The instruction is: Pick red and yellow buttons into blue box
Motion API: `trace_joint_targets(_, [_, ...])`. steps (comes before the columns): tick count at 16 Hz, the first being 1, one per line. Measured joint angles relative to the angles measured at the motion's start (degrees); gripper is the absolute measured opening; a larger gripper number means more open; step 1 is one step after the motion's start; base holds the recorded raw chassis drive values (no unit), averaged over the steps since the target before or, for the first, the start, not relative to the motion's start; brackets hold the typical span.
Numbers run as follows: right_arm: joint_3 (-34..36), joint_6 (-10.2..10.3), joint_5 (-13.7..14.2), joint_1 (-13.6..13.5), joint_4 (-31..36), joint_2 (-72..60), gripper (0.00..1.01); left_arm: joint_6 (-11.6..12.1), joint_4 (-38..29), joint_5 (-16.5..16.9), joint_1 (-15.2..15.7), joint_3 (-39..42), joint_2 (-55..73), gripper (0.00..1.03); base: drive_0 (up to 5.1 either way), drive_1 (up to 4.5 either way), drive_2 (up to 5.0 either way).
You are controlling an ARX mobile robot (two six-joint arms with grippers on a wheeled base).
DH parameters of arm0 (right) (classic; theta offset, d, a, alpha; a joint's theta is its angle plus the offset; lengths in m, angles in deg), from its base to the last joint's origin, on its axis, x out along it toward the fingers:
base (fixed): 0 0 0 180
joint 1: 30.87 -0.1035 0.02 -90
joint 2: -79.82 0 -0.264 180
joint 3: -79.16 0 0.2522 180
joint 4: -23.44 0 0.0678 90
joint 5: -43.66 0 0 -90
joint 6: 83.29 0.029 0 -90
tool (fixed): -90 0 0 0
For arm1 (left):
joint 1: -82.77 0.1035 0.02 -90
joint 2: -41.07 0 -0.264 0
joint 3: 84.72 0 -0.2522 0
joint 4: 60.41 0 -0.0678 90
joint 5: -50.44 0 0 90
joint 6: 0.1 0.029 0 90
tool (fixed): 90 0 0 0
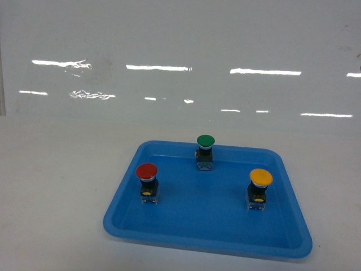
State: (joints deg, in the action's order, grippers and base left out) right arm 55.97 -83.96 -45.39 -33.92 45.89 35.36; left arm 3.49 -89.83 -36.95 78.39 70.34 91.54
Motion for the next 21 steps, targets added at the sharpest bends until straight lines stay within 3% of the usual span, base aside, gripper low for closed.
trace_joint_targets(1, [-1.6,-0.4,0.4,-0.8,4.0,-7.8,0.98,1.0,-8.2,-1.6,-4.1,-4.8,14.0,0.98,0.0,0.00,0.0])
trace_joint_targets(2, [-2.4,-0.4,0.7,-1.6,6.0,-11.5,0.98,1.6,-12.3,-3.0,-4.2,-7.8,20.4,0.98,0.0,0.00,0.0])
trace_joint_targets(4, [-4.7,-0.4,-2.3,-2.7,7.6,-18.4,0.98,1.6,-13.9,-3.5,-3.3,-10.6,30.7,0.98,0.0,0.00,0.0])
trace_joint_targets(8, [-4.7,-0.4,-2.3,-2.7,7.6,-18.4,0.98,1.6,-14.3,-3.5,-3.3,-9.5,30.6,0.98,0.0,0.00,0.0])
trace_joint_targets(11, [-5.7,-0.7,-3.0,-2.7,18.8,-33.2,0.98,1.6,-14.1,-3.3,-3.4,-9.5,30.6,0.98,0.0,0.00,0.0])
trace_joint_targets(14, [-13.7,-1.5,-4.3,-4.5,24.2,-47.5,0.98,1.6,-14.1,-3.3,-3.4,-9.5,30.6,0.98,0.0,0.00,0.0])
trace_joint_targets(15, [-16.3,-1.5,-6.7,-5.2,24.6,-51.7,0.98,1.6,-14.1,-3.3,-3.4,-9.5,30.6,0.98,0.0,0.00,0.0])
trace_joint_targets(16, [-18.1,-1.9,-7.3,-5.4,22.3,-54.1,0.98,1.6,-14.1,-3.3,-3.4,-9.5,30.6,0.98,0.0,0.00,0.0])
trace_joint_targets(21, [-18.7,-2.0,-7.0,-5.9,21.2,-56.3,0.98,1.6,-14.1,-3.3,-3.3,-9.5,30.6,0.98,0.0,0.00,0.0])
